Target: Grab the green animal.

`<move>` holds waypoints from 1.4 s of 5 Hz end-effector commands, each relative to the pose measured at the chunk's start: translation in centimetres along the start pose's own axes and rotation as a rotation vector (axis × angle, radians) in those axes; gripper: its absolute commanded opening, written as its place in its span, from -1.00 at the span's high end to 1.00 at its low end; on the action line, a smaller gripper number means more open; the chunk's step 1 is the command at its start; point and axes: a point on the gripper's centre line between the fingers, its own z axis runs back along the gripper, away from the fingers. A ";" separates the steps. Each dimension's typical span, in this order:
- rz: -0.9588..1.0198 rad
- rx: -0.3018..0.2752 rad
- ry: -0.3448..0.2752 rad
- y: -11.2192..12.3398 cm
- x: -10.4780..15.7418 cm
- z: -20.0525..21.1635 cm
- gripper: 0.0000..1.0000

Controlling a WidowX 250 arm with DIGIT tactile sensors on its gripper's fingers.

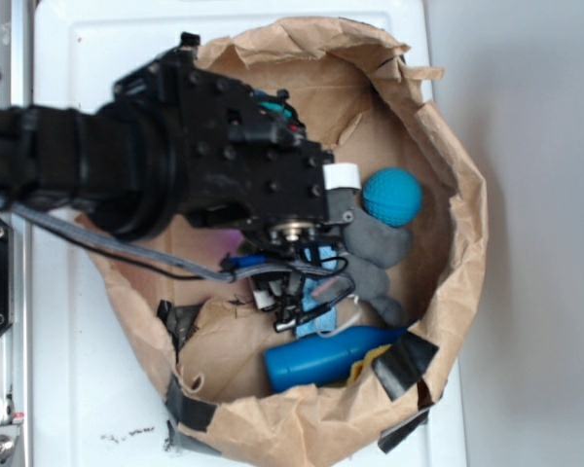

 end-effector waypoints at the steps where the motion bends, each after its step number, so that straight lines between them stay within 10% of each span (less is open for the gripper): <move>1: 0.022 -0.005 -0.015 0.4 1.3 0.9 1.00; 7: 0.012 -0.126 -0.046 5.5 -0.7 9.9 1.00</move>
